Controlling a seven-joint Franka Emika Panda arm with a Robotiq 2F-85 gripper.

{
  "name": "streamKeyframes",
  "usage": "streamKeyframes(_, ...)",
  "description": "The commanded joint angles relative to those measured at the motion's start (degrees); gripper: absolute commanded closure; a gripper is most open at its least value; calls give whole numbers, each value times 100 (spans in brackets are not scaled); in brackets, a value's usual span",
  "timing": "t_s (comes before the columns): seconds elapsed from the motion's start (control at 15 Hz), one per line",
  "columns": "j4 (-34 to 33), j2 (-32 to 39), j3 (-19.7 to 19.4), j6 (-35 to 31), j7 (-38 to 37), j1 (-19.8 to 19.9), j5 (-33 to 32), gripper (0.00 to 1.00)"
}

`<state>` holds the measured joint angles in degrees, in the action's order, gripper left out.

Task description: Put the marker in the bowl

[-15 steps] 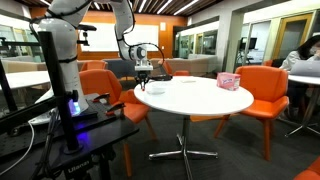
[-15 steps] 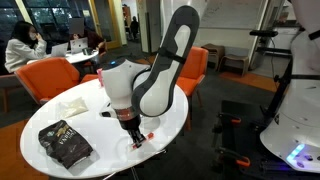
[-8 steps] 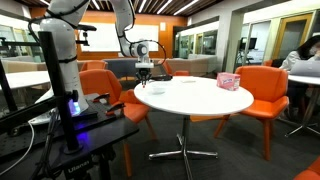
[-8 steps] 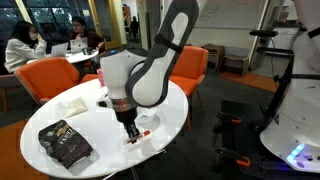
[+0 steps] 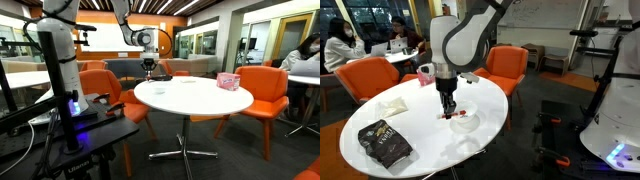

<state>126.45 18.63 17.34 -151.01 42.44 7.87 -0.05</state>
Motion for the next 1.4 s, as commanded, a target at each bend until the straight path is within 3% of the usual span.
streamKeyframes(0.0, 186, -252, -10, -149, 680, 258, 650, 95)
streamKeyframes(0.33, 139, -110, -338, -508, 1111, 317, 834, 95)
streamKeyframes(0.73, 69, 143, -246, -802, 1514, 529, 1070, 95)
streamKeyframes(0.8, 64, 170, -241, -807, 1514, 552, 1079, 55)
streamKeyframes(0.87, 68, 185, -262, -850, 1474, 554, 1045, 54)
streamKeyframes(1.13, 181, 44, -289, -878, 1411, 562, 918, 25)
streamKeyframes(1.33, 385, -406, -650, -492, 424, 231, 681, 2)
